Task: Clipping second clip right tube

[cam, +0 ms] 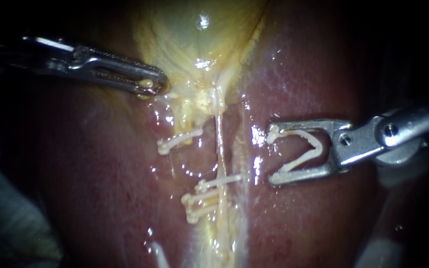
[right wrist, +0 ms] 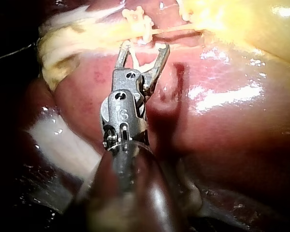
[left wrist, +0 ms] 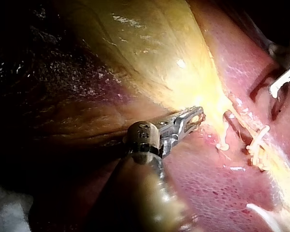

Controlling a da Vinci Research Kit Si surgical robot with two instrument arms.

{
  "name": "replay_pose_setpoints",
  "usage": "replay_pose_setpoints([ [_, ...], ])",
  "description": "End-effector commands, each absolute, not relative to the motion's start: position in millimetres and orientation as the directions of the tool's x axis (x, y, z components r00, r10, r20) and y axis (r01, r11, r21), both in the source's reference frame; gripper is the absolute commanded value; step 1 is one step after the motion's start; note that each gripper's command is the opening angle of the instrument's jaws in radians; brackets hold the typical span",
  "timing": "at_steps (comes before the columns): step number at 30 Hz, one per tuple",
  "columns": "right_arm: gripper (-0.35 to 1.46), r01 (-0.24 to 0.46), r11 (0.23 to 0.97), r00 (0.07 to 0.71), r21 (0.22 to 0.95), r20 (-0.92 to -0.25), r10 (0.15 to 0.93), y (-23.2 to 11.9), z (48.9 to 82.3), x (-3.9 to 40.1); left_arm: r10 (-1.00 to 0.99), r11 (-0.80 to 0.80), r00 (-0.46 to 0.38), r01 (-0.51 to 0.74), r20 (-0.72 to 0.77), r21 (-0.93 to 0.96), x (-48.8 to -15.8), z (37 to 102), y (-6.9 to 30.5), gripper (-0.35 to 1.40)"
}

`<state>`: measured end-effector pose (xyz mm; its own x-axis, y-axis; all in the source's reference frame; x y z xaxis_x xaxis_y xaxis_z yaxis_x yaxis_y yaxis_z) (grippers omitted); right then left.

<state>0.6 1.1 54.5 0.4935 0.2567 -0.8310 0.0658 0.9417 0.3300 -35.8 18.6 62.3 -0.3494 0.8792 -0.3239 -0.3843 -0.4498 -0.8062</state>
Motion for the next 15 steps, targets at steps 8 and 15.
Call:
replay_pose_setpoints([
  [8, 0.50, 0.066, 0.941, 0.493, 0.331, -0.831, 0.258, 1.2, 54.5, 0.8, 0.888, -0.440, -0.329, -0.406, -0.321, -0.801, -32.2, 56.5, 19.5, -0.35],
  [15, 0.50, 0.077, 0.921, 0.485, 0.382, -0.821, 0.300, 1.4, 54.7, 1.8, 0.889, -0.442, -0.321, -0.416, -0.326, -0.795, -31.6, 54.0, 19.6, -0.35],
])
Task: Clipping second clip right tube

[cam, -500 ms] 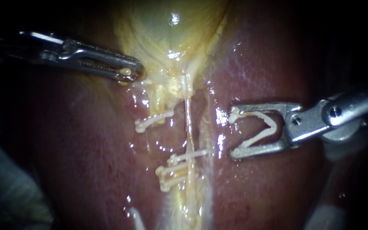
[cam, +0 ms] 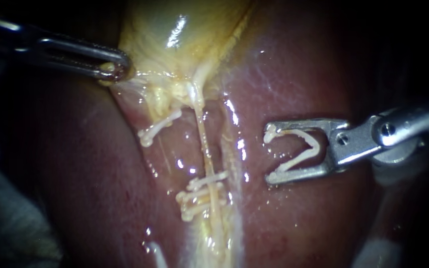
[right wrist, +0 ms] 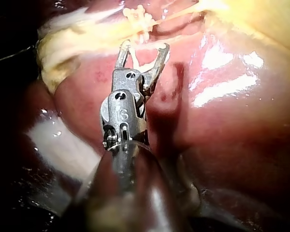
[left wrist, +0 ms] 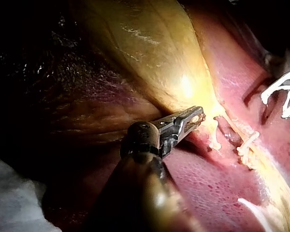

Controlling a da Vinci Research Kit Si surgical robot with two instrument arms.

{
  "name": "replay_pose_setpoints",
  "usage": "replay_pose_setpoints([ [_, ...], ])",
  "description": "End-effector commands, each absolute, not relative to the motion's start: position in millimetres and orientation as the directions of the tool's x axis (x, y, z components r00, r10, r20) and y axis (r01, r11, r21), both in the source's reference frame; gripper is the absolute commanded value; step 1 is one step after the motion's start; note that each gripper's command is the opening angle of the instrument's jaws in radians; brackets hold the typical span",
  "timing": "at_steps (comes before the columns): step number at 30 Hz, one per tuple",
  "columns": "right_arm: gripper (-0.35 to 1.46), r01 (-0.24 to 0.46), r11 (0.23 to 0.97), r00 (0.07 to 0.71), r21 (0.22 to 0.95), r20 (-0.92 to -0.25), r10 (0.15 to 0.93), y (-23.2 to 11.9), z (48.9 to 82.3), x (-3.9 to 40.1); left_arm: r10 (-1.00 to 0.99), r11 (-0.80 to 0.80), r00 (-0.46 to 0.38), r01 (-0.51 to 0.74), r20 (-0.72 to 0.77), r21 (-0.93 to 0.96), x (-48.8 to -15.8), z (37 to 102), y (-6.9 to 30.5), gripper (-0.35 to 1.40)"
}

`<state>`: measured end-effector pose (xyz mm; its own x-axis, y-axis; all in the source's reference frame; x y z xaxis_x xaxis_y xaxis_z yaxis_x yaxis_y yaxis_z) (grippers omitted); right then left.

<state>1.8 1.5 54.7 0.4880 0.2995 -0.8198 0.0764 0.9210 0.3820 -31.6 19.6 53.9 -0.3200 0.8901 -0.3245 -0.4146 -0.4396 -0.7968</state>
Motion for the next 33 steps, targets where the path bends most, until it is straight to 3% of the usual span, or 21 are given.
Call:
replay_pose_setpoints([
  [1, 0.50, 0.072, 0.909, 0.484, 0.411, -0.811, 0.329, 1.4, 54.8, 2.0, 0.889, -0.441, -0.321, -0.417, -0.326, -0.795, -31.7, 54.0, 19.5, -0.35],
  [3, 0.50, 0.067, 0.867, 0.480, 0.493, -0.778, 0.405, 1.6, 54.9, 2.7, 0.889, -0.441, -0.320, -0.417, -0.326, -0.794, -31.8, 54.0, 19.5, -0.35],
  [11, 0.50, -0.007, 0.730, 0.472, 0.684, -0.641, 0.605, 2.4, 56.4, 6.0, 0.890, -0.441, -0.320, -0.418, -0.326, -0.794, -31.9, 54.0, 19.5, -0.35],
  [21, 0.50, -0.077, 0.610, 0.458, 0.789, -0.516, 0.724, 1.7, 61.1, 9.2, 0.890, -0.441, -0.319, -0.419, -0.326, -0.794, -32.1, 54.0, 19.5, -0.35],
  [33, 0.49, -0.074, 0.510, 0.478, 0.857, -0.419, 0.772, -0.6, 65.4, 10.8, 0.890, -0.441, -0.319, -0.420, -0.326, -0.793, -32.3, 54.0, 19.4, -0.35],
])
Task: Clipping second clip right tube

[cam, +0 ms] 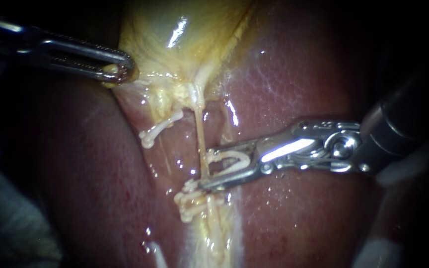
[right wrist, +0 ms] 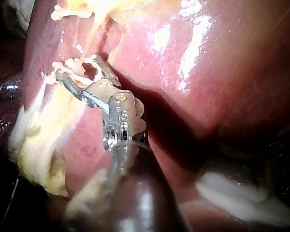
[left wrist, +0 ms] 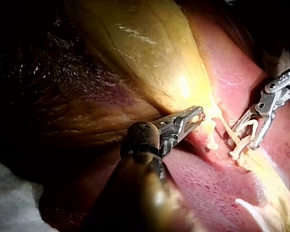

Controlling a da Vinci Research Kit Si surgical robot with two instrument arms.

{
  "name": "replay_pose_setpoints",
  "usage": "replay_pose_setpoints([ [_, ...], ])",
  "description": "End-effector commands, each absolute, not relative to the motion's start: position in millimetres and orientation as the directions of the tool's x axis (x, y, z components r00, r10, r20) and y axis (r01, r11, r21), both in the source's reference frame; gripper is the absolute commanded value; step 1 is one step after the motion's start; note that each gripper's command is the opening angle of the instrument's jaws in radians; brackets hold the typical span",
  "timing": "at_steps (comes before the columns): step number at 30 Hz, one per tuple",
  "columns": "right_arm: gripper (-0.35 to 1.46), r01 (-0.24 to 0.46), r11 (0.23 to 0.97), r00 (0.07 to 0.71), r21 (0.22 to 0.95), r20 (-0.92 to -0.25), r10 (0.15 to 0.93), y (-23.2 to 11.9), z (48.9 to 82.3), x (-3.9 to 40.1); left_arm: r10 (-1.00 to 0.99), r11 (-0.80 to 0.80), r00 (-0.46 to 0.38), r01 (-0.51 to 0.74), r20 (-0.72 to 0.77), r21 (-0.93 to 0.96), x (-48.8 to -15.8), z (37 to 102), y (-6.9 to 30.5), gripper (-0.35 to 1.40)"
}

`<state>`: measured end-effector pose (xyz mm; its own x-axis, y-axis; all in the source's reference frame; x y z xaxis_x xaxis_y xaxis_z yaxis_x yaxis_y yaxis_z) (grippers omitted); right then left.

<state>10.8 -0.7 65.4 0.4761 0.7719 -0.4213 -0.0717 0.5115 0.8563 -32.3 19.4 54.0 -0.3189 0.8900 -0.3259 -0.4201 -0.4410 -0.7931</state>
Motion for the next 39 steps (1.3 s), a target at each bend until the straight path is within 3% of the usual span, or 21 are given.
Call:
replay_pose_setpoints([
  [1, 0.49, -0.073, 0.513, 0.478, 0.855, -0.422, 0.770, -0.7, 65.6, 10.8, 0.890, -0.441, -0.318, -0.420, -0.326, -0.793, -32.3, 54.0, 19.4, -0.35],
  [7, 0.49, -0.066, 0.487, 0.459, 0.871, -0.407, 0.790, -0.4, 66.1, 11.1, 0.890, -0.441, -0.318, -0.420, -0.326, -0.793, -32.3, 54.0, 19.4, -0.35],
  [24, 0.48, -0.013, 0.390, 0.328, 0.921, -0.364, 0.872, -0.1, 66.1, 12.2, 0.890, -0.441, -0.318, -0.421, -0.326, -0.793, -32.5, 54.0, 19.4, -0.35],
  [32, 0.45, 0.106, 0.343, 0.331, 0.933, -0.358, 0.873, -0.3, 64.4, 12.5, 0.890, -0.441, -0.318, -0.421, -0.326, -0.793, -32.5, 54.0, 19.4, -0.35],
  [39, 0.36, 0.121, 0.338, 0.326, 0.933, -0.359, 0.874, 0.0, 63.4, 12.4, 0.890, -0.441, -0.318, -0.421, -0.326, -0.793, -32.5, 54.0, 19.4, -0.35],
])
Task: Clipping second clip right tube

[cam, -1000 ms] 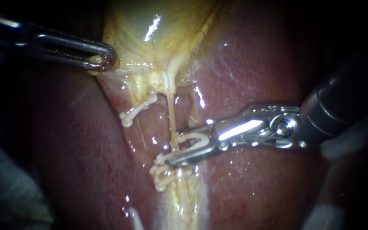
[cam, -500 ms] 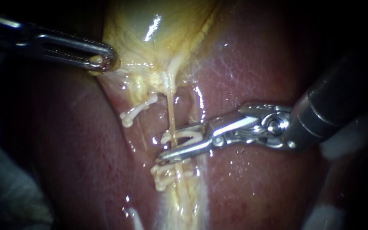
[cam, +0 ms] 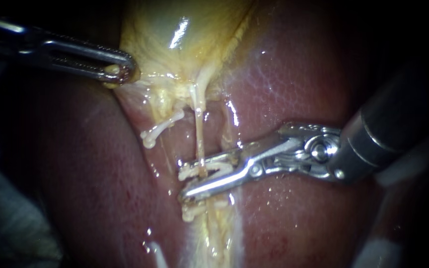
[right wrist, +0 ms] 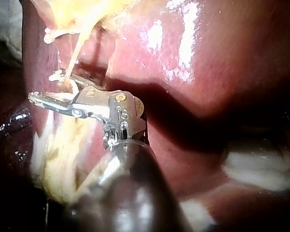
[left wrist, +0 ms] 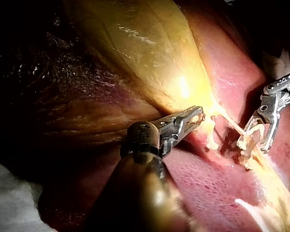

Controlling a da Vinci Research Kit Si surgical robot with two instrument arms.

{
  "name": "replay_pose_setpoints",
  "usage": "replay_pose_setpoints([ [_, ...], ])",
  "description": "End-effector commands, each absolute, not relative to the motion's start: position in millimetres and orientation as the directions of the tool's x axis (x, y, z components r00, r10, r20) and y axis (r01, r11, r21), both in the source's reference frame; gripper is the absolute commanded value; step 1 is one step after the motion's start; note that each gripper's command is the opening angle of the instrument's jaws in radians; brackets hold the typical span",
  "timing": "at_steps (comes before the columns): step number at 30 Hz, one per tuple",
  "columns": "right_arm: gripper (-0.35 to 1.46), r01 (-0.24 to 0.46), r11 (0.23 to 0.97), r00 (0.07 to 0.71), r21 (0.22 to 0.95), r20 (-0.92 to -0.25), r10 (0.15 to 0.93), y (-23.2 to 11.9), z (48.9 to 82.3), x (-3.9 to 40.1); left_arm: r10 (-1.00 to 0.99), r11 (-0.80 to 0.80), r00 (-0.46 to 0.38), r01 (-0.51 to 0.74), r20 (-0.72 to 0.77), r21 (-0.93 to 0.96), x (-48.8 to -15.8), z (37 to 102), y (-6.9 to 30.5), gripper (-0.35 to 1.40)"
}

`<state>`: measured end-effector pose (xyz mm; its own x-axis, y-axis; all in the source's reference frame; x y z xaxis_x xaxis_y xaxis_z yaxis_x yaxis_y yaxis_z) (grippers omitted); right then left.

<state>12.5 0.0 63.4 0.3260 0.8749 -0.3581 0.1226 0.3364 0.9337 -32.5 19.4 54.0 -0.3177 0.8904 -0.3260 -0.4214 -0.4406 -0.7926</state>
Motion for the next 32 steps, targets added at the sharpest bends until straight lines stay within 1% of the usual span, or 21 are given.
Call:
replay_pose_setpoints([
  [1, 0.31, 0.121, 0.337, 0.326, 0.934, -0.358, 0.875, 0.1, 63.3, 12.3, 0.890, -0.441, -0.318, -0.421, -0.326, -0.793, -32.5, 54.0, 19.4, -0.35],
  [5, 0.09, 0.121, 0.330, 0.327, 0.936, -0.351, 0.877, 0.3, 63.0, 11.9, 0.890, -0.441, -0.317, -0.422, -0.326, -0.792, -32.5, 54.1, 19.4, -0.35],
  [13, -0.26, 0.117, 0.312, 0.329, 0.943, -0.333, 0.884, 0.5, 62.8, 11.6, 0.890, -0.441, -0.317, -0.422, -0.326, -0.792, -32.6, 54.1, 19.3, -0.35],
  [14, -0.34, 0.115, 0.306, 0.329, 0.945, -0.327, 0.886, 0.5, 62.8, 11.5, 0.891, -0.441, -0.317, -0.422, -0.326, -0.792, -32.6, 54.1, 19.3, -0.35],
  [17, -0.35, 0.111, 0.289, 0.330, 0.951, -0.310, 0.892, 0.6, 62.6, 11.1, 0.891, -0.441, -0.317, -0.422, -0.326, -0.792, -32.6, 54.1, 19.3, -0.35],
  [25, -0.35, 0.113, 0.288, 0.331, 0.951, -0.310, 0.891, 0.5, 62.4, 11.0, 0.891, -0.440, -0.317, -0.422, -0.326, -0.792, -32.6, 54.1, 19.4, -0.35],
  [32, -0.35, 0.112, 0.291, 0.332, 0.950, -0.312, 0.890, 0.3, 62.9, 11.1, 0.891, -0.440, -0.317, -0.423, -0.326, -0.792, -32.8, 54.1, 19.4, -0.35],
])
